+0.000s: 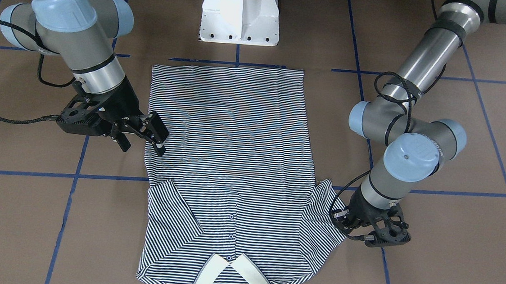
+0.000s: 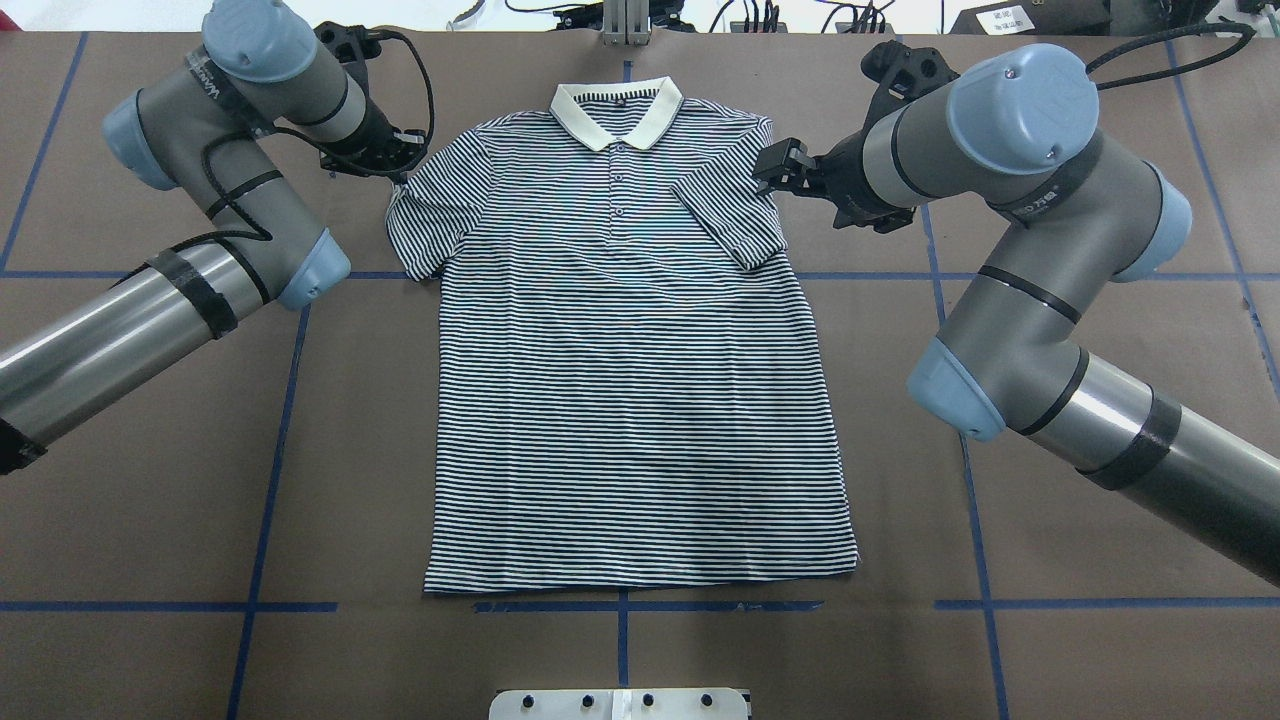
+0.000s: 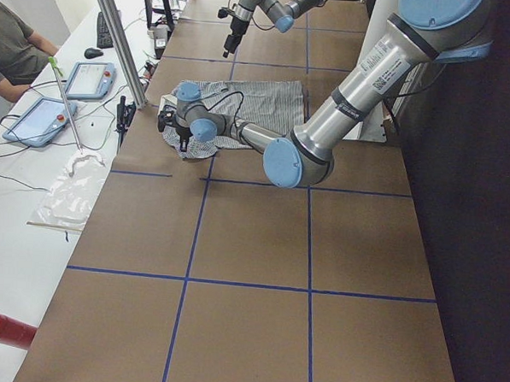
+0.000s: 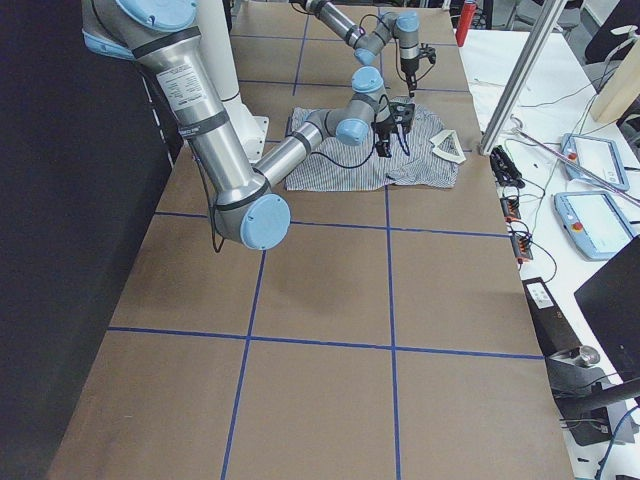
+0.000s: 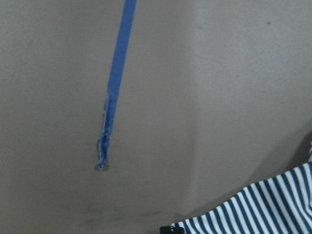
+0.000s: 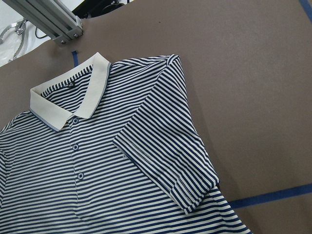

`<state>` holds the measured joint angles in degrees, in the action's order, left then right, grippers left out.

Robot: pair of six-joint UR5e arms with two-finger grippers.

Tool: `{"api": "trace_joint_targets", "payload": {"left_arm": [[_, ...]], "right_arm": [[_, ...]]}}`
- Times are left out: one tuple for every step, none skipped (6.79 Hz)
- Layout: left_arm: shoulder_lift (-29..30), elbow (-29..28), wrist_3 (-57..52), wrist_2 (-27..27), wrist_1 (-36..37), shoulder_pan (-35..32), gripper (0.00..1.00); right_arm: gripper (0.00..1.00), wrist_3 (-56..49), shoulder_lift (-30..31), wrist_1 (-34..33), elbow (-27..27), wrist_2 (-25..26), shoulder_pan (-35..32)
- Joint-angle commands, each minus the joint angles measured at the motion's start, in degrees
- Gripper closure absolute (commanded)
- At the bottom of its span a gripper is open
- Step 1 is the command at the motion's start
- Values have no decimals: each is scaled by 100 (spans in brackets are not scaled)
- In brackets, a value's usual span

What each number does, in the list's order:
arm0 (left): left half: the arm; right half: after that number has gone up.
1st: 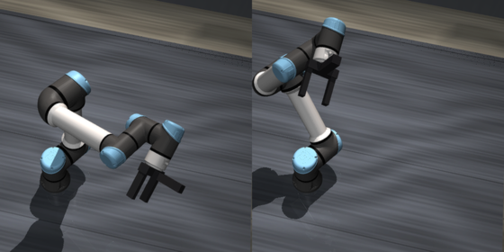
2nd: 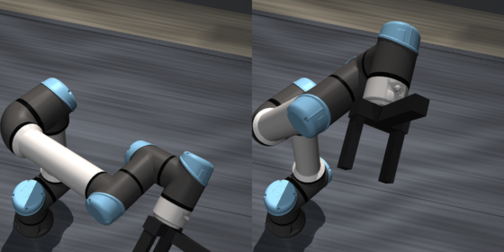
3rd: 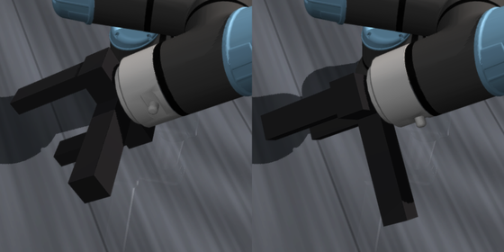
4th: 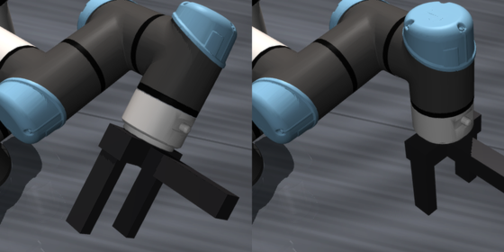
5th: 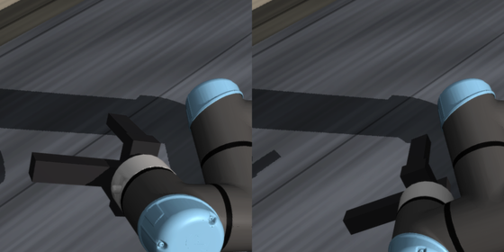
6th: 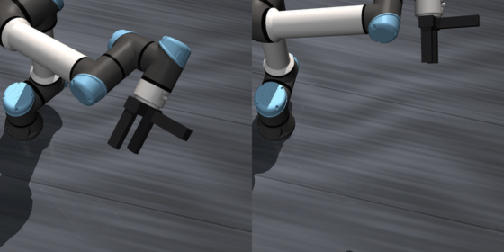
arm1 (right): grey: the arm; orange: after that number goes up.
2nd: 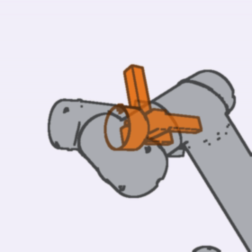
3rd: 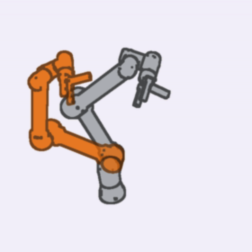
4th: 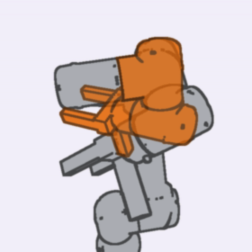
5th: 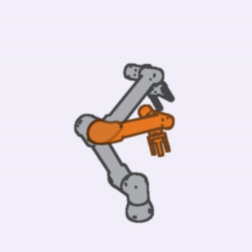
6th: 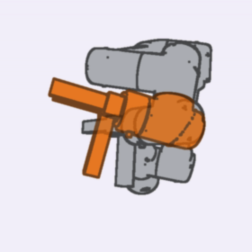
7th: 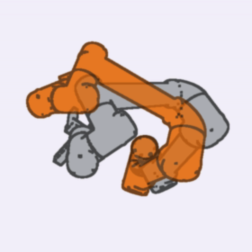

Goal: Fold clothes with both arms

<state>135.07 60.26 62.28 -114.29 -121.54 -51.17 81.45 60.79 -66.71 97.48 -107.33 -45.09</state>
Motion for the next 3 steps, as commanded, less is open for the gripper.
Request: {"api": "trace_joint_targets", "payload": {"left_arm": [[484,-154,125,47,236,263,100],[703,-382,178,56,236,274,100],[836,-671,196,404,106,370,100]], "right_arm": [[0,2,12,0,-1,-16,0],[0,2,21,0,-1,-16,0],[0,11,21,0,-9,-16,0]]}}
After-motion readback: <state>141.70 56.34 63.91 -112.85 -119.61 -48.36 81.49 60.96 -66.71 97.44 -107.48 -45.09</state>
